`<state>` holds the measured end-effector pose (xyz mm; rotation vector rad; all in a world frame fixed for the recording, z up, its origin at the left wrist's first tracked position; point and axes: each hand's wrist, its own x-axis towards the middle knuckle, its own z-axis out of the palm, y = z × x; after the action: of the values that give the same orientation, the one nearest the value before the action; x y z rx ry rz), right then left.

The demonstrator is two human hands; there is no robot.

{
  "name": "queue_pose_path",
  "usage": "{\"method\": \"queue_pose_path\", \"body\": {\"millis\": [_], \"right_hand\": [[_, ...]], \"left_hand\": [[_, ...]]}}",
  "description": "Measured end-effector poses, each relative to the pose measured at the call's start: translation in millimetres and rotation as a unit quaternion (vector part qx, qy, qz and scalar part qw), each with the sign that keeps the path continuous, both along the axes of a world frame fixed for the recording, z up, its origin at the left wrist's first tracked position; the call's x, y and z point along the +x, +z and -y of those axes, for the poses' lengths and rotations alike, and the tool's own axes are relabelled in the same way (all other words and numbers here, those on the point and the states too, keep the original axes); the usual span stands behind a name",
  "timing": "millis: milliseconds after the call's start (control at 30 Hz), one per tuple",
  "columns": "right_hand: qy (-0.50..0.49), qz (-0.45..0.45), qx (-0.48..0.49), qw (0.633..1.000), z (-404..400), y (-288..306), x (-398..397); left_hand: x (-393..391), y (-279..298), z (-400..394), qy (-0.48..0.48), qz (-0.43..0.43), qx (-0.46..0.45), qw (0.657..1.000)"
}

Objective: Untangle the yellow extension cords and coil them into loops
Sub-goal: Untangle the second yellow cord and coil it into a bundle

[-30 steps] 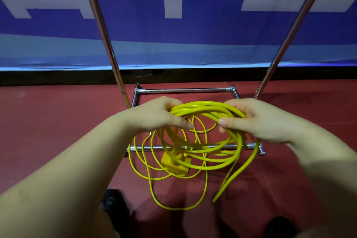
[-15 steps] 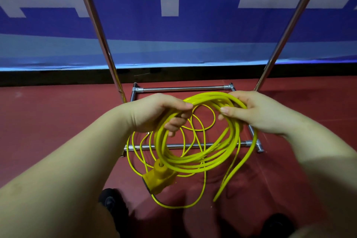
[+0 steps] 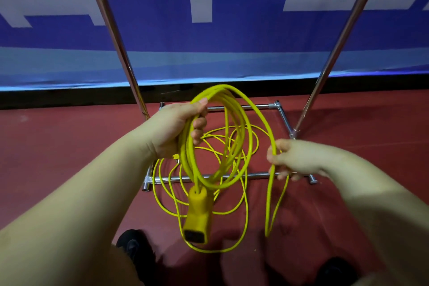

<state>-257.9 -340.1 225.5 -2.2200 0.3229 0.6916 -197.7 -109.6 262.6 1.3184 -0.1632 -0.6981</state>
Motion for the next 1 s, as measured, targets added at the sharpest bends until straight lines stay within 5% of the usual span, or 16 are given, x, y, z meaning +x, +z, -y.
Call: {"method": "queue_pose_path", "body": {"millis": [133,233,400,533,633,800,1000], "right_hand": [[0.032,-0.064,0.026,0.997,-16,-11,-2],[0.103,-0.071,-0.046,0.991,-25,-19,-5],[0.084,0.010,-0.134,0.987,-26,-30,4],[-0.129,0.181,-0.059,0.973,-22,-25,13],[-0.167,0.287,-0.073,0.941,-17,-12,16],[-0.137,0.333,-0.070,0.930,-20,13,14],[0.032,0.262,0.084,0.961,-43,46,-2]], "left_hand": [[6,1,-1,0.089,-0.022,-0.070,0.993],[13,0,-3,0.168,-0.034,-0.137,0.976],[23,-5,-9,0.231,-0.044,-0.175,0.956],[25,-8,-8,0.214,-0.005,-0.084,0.973],[23,-13,-6,0.207,0.082,0.021,0.975],[21,-15,-9,0.174,0.192,0.168,0.951],[13,-20,2,0.115,0.170,0.164,0.965]]}}
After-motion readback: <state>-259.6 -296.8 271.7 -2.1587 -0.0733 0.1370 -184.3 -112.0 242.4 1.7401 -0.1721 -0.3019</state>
